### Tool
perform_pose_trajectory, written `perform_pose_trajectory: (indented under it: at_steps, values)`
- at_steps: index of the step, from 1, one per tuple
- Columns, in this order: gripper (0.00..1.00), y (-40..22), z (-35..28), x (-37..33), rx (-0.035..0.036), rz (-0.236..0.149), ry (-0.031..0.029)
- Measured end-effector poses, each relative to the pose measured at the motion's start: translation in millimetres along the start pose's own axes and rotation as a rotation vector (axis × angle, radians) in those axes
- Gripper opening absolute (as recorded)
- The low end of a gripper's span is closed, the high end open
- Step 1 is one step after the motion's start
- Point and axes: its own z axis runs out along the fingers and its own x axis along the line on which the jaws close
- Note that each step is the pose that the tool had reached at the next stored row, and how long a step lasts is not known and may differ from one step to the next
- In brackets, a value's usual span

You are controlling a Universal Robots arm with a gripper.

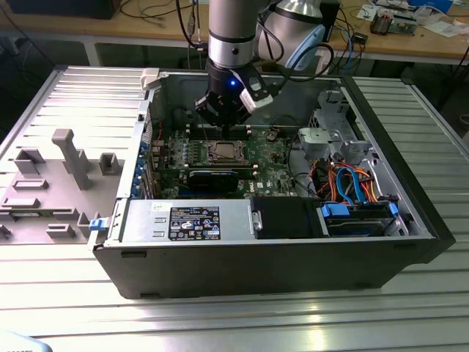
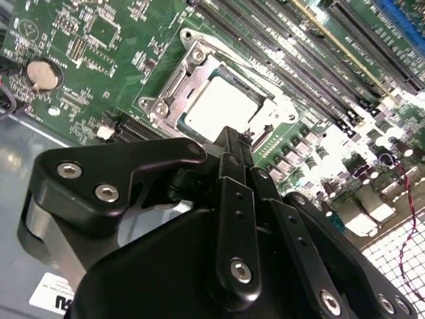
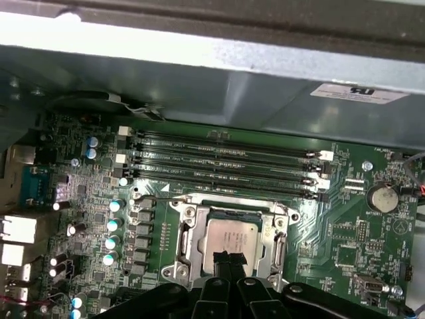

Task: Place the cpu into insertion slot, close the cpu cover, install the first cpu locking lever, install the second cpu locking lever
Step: 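Install the first cpu locking lever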

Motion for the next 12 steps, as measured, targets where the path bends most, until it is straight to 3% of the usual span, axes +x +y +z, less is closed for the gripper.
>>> perform_pose_trajectory:
  at_steps: [2, 6, 7, 8, 10, 12]
  values:
    - [0.11, 0.1, 0.0, 0.0, -0.0289, 0.000, -0.0038]
    - [0.11, 0.0, 0.0, 0.0, -0.0294, 0.000, -0.0038]
    - [0.11, 0.0, 0.0, 0.0, -0.0280, 0.000, -0.0036]
    - [0.11, 0.0, -0.1, 0.0, -0.0194, 0.000, -0.0023]
    - [0.11, 0.1, 0.0, 0.0, 0.0112, 0.004, 0.0015]
    - [0.11, 0.0, 0.0, 0.0, 0.0159, 0.009, 0.0020]
